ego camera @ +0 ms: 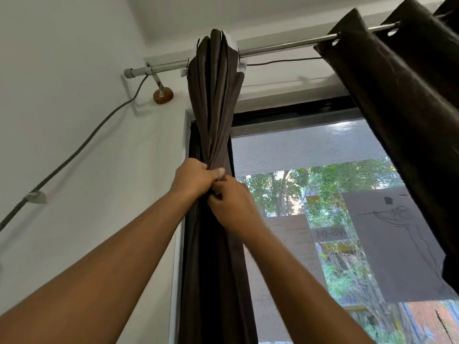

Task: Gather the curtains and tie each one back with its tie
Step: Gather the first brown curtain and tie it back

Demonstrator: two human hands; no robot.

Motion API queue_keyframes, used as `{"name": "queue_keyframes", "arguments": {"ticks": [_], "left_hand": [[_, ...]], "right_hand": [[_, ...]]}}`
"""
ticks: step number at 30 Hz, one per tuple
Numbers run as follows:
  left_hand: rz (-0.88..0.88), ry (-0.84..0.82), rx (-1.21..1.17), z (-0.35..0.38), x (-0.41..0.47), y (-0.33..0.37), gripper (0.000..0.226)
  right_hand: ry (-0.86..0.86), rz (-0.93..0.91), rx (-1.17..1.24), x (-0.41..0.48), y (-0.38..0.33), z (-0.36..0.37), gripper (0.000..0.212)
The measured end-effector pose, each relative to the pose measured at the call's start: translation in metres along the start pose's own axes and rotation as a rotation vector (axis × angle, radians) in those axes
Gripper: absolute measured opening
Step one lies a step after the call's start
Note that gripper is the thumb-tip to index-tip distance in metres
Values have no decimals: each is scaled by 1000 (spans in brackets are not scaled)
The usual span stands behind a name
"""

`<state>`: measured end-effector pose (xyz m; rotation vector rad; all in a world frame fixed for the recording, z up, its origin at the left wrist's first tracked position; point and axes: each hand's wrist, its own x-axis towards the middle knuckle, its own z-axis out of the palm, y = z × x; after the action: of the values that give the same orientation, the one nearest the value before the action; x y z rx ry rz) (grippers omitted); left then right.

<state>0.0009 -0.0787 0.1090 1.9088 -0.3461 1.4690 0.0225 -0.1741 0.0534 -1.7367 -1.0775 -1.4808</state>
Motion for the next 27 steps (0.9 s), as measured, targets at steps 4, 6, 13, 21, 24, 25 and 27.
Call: {"name": "queue_keyframes", "arguments": {"ticks": [4,6,13,21,24,25,27], "left_hand": [[52,44,153,-2,4,-9,28],[109,103,215,2,1,-9,25],[203,228,380,0,0,-15,28],[192,275,377,6,-4,-23,28],[196,299,344,12,-7,-21,25],[193,303,329,12,-8,-20,25],[182,306,285,12,-9,-18,25]], "right_hand": [[-29,394,538,28,36,-17,20],[182,517,402,49,56,-11,23],[-375,881,838,66,79,13,33],[190,546,596,48,68,0,7],[250,373,249,29,42,-3,24],[258,312,177,21,32,-1,27],[254,223,122,7,15,5,27]]}}
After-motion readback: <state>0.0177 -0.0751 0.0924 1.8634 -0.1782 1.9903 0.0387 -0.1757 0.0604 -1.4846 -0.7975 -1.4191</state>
